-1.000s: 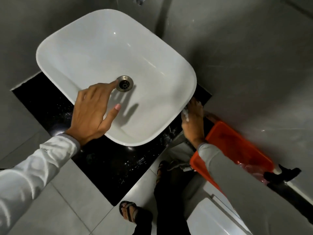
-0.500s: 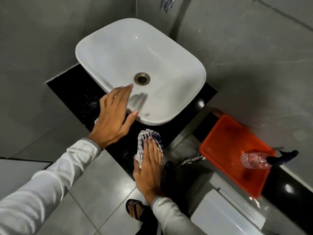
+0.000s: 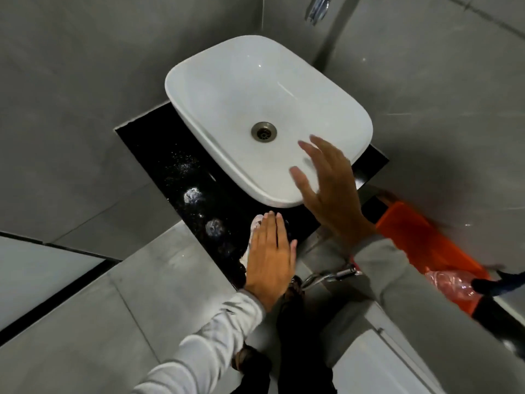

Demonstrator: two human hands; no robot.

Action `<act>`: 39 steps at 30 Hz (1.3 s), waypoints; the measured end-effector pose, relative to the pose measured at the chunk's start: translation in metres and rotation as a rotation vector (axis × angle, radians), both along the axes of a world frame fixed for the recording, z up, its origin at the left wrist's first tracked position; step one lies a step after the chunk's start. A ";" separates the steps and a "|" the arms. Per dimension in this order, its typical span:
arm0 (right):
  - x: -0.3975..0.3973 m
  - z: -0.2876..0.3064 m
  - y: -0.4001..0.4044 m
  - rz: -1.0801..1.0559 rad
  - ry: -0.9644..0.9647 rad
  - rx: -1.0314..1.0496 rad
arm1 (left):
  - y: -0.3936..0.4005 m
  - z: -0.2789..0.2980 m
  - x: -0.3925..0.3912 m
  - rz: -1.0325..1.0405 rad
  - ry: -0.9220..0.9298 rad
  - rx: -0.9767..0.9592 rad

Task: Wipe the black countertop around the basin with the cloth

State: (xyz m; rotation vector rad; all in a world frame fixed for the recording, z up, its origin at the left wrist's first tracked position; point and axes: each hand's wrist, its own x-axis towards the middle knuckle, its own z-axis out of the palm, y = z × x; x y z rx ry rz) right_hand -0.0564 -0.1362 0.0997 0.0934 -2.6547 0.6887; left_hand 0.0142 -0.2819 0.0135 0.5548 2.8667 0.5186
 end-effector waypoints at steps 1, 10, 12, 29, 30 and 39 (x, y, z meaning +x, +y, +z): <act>-0.012 -0.003 0.000 0.043 -0.053 0.136 | 0.004 -0.008 0.001 0.008 -0.010 -0.061; -0.034 -0.038 0.004 0.180 0.256 0.418 | -0.040 -0.044 -0.001 -0.314 0.186 -0.101; -0.033 -0.038 0.003 0.188 0.266 0.408 | -0.058 -0.049 -0.007 -0.420 0.210 -0.078; -0.030 -0.035 -0.008 0.140 0.176 0.385 | -0.075 -0.043 0.002 -0.215 0.164 -0.105; -0.030 -0.035 -0.011 0.143 0.134 0.400 | -0.064 -0.043 0.010 -0.211 0.156 -0.081; -0.037 -0.027 -0.023 0.282 -0.305 0.540 | -0.107 -0.055 -0.044 -0.561 0.211 -0.059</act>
